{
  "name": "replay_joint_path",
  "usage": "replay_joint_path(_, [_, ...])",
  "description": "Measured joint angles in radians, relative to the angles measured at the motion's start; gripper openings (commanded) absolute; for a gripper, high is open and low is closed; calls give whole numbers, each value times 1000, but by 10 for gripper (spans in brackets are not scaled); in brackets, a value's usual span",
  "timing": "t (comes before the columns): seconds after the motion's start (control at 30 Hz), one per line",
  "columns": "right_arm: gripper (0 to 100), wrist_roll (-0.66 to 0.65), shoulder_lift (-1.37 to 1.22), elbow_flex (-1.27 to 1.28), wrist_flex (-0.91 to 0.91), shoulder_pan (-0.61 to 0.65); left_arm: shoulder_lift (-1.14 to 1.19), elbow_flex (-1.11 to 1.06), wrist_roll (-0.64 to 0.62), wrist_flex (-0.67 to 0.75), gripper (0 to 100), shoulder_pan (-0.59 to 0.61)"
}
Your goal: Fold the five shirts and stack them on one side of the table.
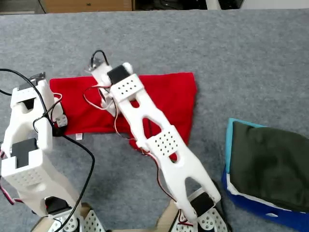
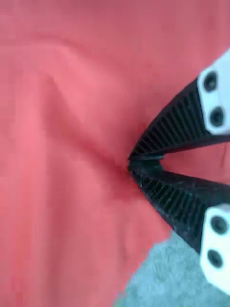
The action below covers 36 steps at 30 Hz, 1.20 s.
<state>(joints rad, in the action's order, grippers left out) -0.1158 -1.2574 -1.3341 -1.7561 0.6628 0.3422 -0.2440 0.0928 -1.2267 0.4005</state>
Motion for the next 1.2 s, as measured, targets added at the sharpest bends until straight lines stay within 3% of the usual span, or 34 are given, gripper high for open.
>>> replay_joint_path(0.27, [19, 11, 8, 0, -8, 3, -14, 37, 84, -44, 19, 80])
replay_joint_path(0.43, [19, 11, 183, 9, -11, 6, -69, 77, 157, -129, 19, 141])
replay_joint_path(0.6, [19, 11, 388, 9, -12, -8, -195, 92, 167, -229, 19, 87])
replay_joint_path(0.73, [19, 11, 420, 61, -12, -109, -296, 92, 143, -241, 20, -2])
replay_joint_path(0.93, [19, 18, 419, 250, -11, -298, -284, 94, 9, -37, 20, -54])
replay_joint_path(1.07, [19, 18, 413, 321, 11, -416, -118, 132, -31, 141, 20, -57])
replay_joint_path(1.2, [19, 18, 334, 330, 41, -499, 71, 261, -35, 187, 20, -57])
